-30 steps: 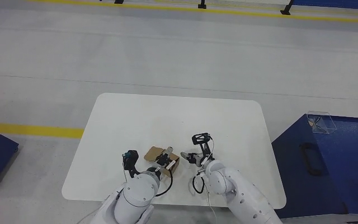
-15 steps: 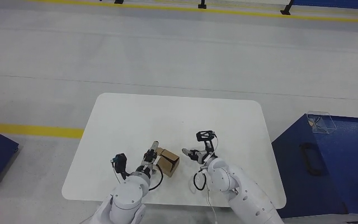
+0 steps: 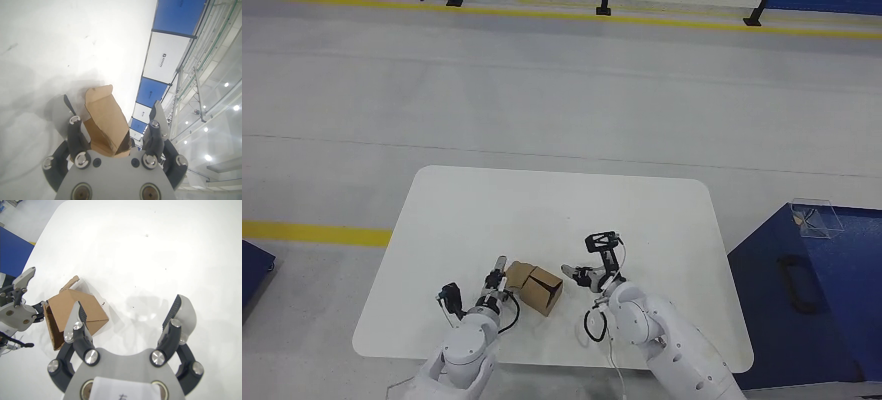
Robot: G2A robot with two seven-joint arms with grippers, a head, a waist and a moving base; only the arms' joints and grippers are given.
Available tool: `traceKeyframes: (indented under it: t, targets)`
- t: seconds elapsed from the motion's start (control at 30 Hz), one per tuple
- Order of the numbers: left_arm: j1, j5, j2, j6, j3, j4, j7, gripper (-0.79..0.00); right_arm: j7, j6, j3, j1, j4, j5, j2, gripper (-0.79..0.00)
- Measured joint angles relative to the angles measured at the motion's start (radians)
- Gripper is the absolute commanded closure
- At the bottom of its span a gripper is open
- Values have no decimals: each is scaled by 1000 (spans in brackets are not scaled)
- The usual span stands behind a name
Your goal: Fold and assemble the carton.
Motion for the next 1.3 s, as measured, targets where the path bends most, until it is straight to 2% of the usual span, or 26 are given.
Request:
traceKeyframes:
  t: [0.03,0.07,0.1,0.13,0.37,0.53,0.83,1.07,1.3]
  targets:
    - [-5,-7,-3,-13,1,16,-9,-372,1,0,-1,2,2,-1,-2,-785]
    - [-9,-12,-4,-26,1,28,-18,-576,1,0,-1,3,3,-1,-3,-785]
    - [-12,-14,-5,-43,0,39,-26,-631,2,0,-1,4,4,-1,-4,-785]
    - [-15,-14,-7,-69,0,54,-34,-785,2,-1,-1,6,5,-1,-5,-785]
    - [-27,-20,-21,-266,0,136,-52,-785,4,-4,2,8,8,-1,-12,-785]
    - [-14,-27,-25,-428,-17,158,-87,-785,13,-2,4,13,9,-1,-17,-785]
    - [-3,5,-32,-588,-24,152,-142,-785,24,1,-4,24,14,-4,-29,-785]
    - [15,39,-36,-638,-32,119,-149,-785,31,11,-11,30,9,-11,-37,-785]
    - [13,49,-34,-532,-55,104,-165,-785,39,17,-8,30,7,3,-42,-785]
